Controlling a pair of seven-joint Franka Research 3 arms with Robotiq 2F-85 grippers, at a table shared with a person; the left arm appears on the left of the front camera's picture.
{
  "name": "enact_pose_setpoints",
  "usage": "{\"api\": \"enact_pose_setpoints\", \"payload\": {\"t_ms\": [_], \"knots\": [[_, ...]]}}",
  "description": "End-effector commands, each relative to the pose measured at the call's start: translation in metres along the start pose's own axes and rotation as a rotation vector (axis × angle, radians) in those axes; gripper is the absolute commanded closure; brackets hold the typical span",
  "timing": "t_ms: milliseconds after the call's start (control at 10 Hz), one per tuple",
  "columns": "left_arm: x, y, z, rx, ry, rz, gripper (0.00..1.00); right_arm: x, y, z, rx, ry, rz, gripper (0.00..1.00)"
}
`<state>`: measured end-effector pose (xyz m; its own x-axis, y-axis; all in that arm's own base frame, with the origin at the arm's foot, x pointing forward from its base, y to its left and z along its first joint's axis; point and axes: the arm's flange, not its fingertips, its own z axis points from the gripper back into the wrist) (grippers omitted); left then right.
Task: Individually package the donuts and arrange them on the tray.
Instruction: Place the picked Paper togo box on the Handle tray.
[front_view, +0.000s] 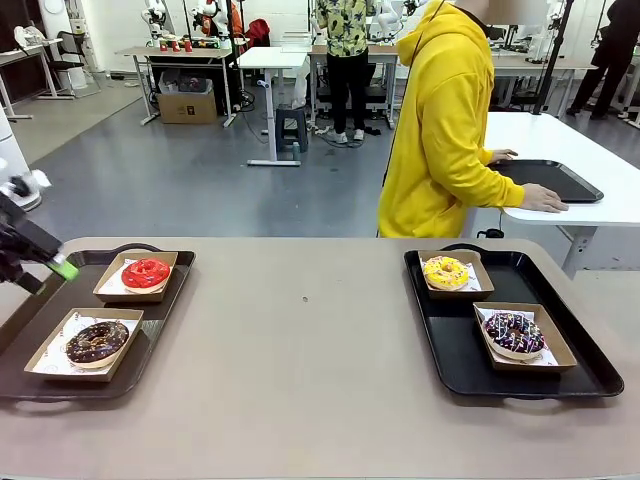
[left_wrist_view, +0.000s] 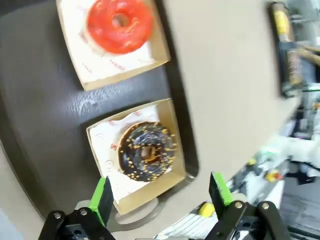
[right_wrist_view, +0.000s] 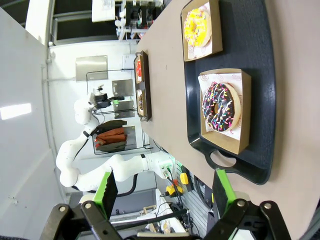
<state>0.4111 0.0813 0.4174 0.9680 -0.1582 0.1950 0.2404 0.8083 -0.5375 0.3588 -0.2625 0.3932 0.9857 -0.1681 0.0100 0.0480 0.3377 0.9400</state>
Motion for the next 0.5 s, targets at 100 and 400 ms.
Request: {"api": "enact_pose_setpoints", "payload": {"t_ms": [100, 400], "knots": [[-0.014, 0.075, 0.047, -0.394, -0.094, 0.017, 0.0, 0.0, 0.002, 0.002, 0.008, 0.005, 0.001, 0.0], [-0.036, 0.138, 0.07, -0.616, -0.22, 0.128, 0.0, 0.0, 0.002, 0.002, 0.008, 0.005, 0.001, 0.0]]}}
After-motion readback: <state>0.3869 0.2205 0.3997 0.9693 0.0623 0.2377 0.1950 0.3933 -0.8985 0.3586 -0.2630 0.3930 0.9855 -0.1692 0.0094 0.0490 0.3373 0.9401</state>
